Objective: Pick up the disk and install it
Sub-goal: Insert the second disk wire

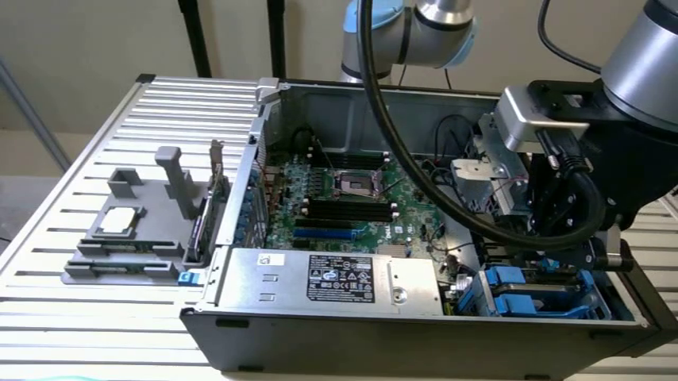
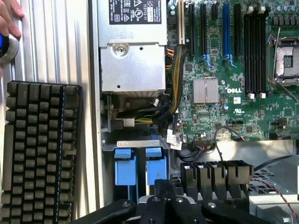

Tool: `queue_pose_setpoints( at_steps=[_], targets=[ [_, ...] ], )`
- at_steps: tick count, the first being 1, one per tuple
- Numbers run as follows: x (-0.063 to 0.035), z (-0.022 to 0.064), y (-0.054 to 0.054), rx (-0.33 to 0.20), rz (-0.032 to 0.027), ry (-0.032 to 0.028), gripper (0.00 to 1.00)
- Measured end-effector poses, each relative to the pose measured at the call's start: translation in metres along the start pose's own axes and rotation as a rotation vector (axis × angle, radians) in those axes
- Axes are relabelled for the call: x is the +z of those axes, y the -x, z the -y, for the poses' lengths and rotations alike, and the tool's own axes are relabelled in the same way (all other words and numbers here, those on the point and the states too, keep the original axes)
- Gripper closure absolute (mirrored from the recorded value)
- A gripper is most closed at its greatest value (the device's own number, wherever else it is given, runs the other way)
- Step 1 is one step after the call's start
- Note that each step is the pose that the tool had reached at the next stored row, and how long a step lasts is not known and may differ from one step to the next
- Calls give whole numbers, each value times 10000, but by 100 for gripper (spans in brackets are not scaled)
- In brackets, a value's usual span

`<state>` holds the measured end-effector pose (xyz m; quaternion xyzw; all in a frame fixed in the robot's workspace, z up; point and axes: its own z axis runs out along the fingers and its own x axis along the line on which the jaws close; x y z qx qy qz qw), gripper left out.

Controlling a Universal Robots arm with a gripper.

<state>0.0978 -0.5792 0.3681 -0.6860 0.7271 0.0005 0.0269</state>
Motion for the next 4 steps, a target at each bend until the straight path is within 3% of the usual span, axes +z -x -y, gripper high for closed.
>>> queue_pose_setpoints(
  at_steps=[4],
  targets=[
    [0, 0, 0, 0, 1, 0, 89]
  ],
)
